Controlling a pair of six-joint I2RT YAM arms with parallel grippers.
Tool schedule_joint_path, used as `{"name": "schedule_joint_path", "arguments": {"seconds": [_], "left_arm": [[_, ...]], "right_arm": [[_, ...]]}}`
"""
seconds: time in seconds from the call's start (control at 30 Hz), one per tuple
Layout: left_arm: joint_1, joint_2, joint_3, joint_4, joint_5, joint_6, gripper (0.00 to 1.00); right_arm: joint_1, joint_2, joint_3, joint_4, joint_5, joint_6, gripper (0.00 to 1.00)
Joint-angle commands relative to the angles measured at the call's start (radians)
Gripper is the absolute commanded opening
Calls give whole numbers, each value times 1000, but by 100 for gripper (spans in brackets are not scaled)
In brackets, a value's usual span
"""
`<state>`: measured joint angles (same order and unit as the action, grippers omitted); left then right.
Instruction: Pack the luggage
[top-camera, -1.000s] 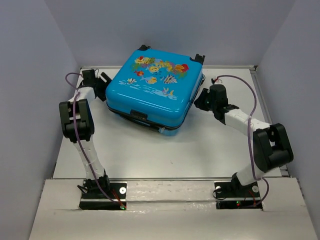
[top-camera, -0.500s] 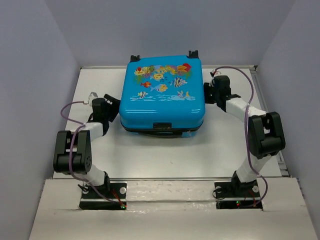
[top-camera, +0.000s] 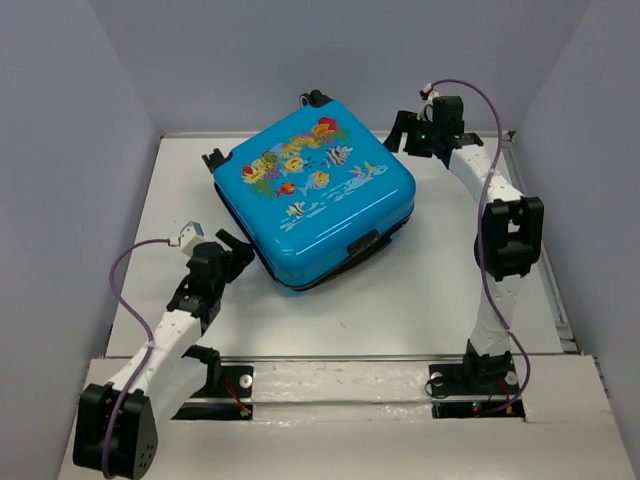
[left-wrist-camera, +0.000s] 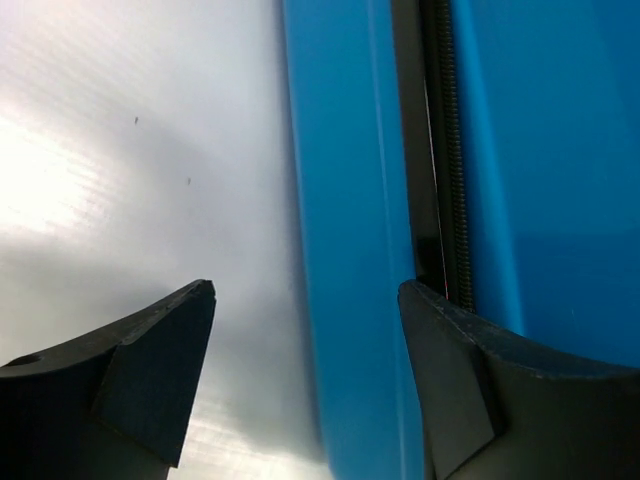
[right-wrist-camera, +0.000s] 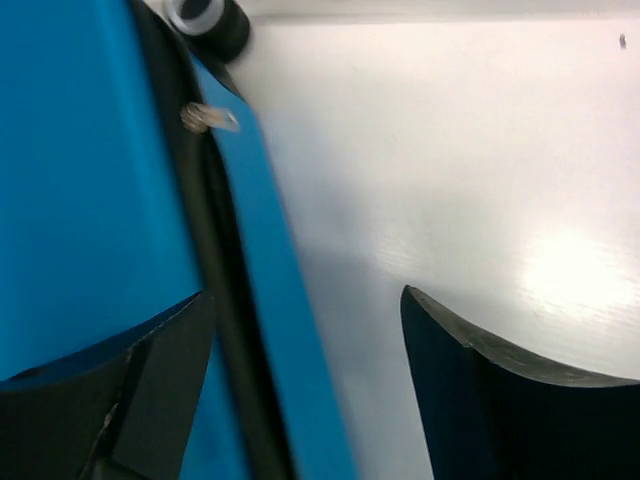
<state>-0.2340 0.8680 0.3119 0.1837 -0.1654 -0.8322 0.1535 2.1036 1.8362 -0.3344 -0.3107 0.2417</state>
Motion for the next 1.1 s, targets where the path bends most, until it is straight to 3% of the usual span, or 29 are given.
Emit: {"name": "schedule_joint_path", "arguments": {"seconds": [0.0,0.2,0.33,0.4,0.43,0.47,0.53,0.63,0.67,0.73,0.8,0.9,1.07], "left_arm": [[-68,-113,223,-31,123,82,91],[-56,-130,527,-181,15,206,99],[-19,-52,644,-227,38,225,99],[30,21,693,-221,84,225,99],[59,85,719,-214,162,220,99],[97,123,727,-208,162,211,99],[175,228,733,-144,353,161,99],[300,377,754,-81,493,114,99],[332,414,783,-73,529,98,99],[358,516,815,-38,570,78,99],[380,584,868,-15,624,53,99],[390,722,956,-21,662,57,99],[392,907,1038,-7,672,41,99]], "right_arm": [[24,-164,98,-48,-214,134,86],[11,-347,-18,-43,-157,62,90],[11,-529,-250,90,-179,64,84],[11,-644,-404,182,-217,93,72],[11,-710,-499,237,-231,102,41],[26,-711,-544,256,-232,111,32],[69,-806,-630,294,-219,123,27],[118,-910,-791,376,-194,137,34],[151,-928,-855,397,-189,139,49],[190,-970,-906,408,-176,130,67],[250,-987,-968,413,-162,114,76],[319,-1004,-1032,426,-143,104,84],[368,-1028,-1089,449,-131,96,86]]}}
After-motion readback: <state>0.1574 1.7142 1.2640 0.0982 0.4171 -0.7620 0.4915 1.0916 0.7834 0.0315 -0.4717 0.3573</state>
